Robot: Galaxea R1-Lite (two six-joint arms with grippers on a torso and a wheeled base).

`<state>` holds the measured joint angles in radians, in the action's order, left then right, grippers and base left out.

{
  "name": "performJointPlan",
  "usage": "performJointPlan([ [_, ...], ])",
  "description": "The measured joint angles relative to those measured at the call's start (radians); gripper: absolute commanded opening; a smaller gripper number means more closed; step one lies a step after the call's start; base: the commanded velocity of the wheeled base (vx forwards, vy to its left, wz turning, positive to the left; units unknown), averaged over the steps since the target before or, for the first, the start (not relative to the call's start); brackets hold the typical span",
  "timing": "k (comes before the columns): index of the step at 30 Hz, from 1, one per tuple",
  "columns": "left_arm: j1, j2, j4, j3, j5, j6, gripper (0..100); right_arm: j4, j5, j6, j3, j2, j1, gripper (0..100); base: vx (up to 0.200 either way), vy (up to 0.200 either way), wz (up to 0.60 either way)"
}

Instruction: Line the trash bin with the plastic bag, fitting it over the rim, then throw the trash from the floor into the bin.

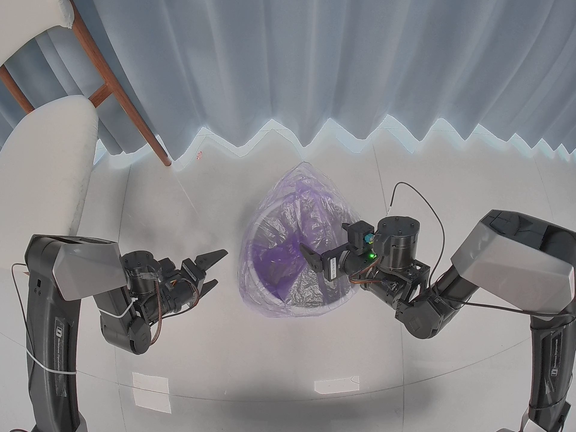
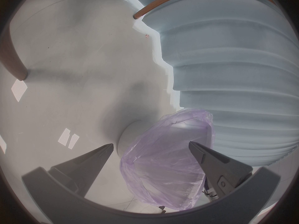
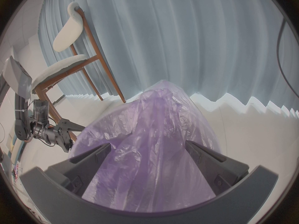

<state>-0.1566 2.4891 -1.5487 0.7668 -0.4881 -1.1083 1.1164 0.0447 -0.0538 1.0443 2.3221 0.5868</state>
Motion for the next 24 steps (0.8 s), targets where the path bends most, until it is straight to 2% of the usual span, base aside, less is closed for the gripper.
performJointPlan([
  [1, 0.000, 0.000, 0.000, 0.000, 0.000, 0.000, 100, -0.011, 0.005, -0.002, 0.001, 0.003, 0.001, 0, 0.000, 0.000, 0.00],
  [17, 0.000, 0.000, 0.000, 0.000, 0.000, 0.001, 100, 0.011, 0.006, 0.036, 0.050, -0.006, 0.001, 0, 0.000, 0.000, 0.00],
  [24, -0.001, 0.000, 0.001, 0.000, 0.000, 0.001, 100, 0.015, 0.006, 0.045, 0.009, -0.045, -0.044, 0, 0.000, 0.000, 0.00],
])
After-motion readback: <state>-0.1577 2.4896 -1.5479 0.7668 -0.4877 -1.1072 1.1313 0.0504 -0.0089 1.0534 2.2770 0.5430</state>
